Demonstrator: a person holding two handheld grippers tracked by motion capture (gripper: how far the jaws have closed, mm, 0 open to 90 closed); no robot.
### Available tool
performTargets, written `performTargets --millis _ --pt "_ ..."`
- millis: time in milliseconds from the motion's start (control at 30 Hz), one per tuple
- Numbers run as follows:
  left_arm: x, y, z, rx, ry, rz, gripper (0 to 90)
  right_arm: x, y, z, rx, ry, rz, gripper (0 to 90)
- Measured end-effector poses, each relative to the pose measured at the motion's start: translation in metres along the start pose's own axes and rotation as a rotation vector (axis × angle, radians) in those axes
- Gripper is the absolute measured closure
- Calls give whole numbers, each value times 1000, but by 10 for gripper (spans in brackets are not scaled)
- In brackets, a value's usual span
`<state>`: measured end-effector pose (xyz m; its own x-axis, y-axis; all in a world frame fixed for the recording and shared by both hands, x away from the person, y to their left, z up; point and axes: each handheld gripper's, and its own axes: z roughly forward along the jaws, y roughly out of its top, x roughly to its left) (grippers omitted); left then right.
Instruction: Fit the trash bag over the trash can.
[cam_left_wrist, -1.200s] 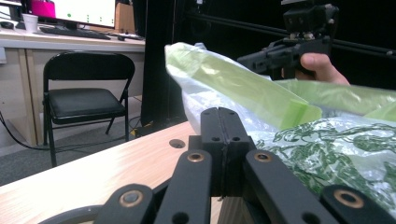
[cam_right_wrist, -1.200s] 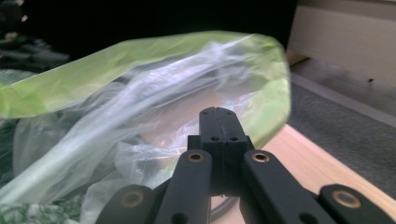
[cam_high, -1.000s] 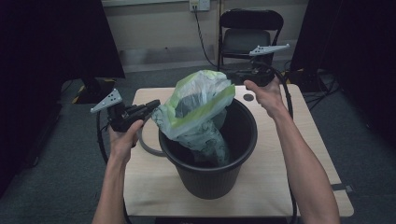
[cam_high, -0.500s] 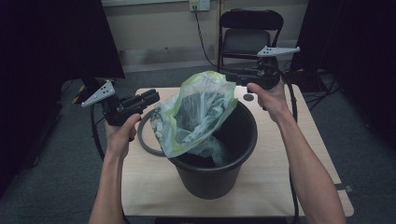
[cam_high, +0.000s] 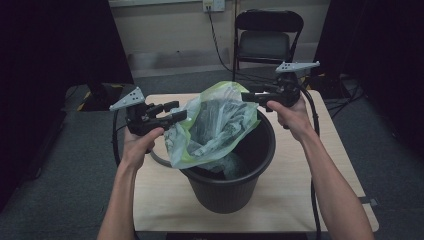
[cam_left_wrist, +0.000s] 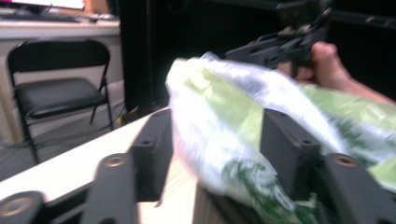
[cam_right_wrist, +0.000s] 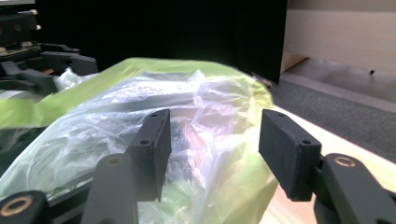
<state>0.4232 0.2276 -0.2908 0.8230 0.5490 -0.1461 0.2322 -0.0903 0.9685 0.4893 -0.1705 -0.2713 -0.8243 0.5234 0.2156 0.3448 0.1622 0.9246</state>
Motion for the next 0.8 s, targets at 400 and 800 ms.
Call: performTargets --millis 400,800 --pt "13 -20 -15 -21 42 -45 888 1 -4 10 94 101 -12 636" --pt "6 -27 -25 -85 17 -50 888 -2 15 3 -14 12 -52 900"
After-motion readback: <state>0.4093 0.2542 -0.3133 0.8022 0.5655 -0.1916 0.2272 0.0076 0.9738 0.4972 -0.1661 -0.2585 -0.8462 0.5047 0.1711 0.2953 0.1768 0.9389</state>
